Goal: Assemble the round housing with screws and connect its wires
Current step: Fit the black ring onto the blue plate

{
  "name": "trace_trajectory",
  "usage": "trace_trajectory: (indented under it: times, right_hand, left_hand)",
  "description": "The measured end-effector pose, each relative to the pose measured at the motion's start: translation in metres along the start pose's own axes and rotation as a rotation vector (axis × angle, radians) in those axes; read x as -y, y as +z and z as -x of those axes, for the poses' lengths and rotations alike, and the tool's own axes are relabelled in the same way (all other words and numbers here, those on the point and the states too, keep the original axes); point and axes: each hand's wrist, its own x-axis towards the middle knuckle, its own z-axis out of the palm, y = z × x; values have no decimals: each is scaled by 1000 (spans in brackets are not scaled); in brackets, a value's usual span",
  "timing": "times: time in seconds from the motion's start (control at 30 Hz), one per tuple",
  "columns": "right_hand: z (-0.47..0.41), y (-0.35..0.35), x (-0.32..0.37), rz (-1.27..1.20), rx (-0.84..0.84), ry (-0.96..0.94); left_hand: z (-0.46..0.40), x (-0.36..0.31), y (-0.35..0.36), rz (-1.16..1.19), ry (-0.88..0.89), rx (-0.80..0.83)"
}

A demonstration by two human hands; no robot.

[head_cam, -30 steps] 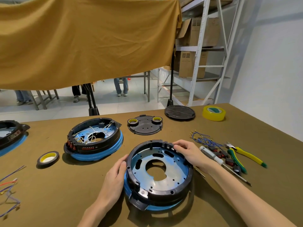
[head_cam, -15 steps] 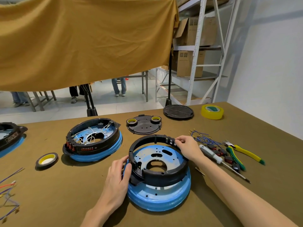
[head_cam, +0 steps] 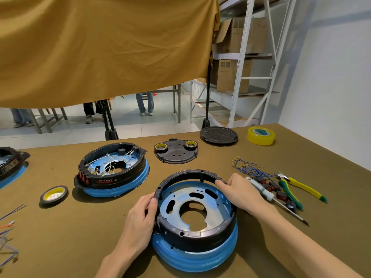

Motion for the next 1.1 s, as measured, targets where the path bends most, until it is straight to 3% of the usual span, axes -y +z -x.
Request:
trace_trajectory:
  times: [0.17,0.53,0.87,1.1]
  right_hand:
    - [5,-8,1,3,-36,-13]
    - [-1,13,7,-211,54,-143]
    - [-3,-1,-3,-377,56,-229]
    - [1,9,-5,-238,151,-189]
  left_hand:
    - [1,0,0,17,-9,-6]
    - [3,1,-13,99,-120,93]
    - [5,-5,-8,167,-88,-71]
    - [6,-11,0,121,-97,32]
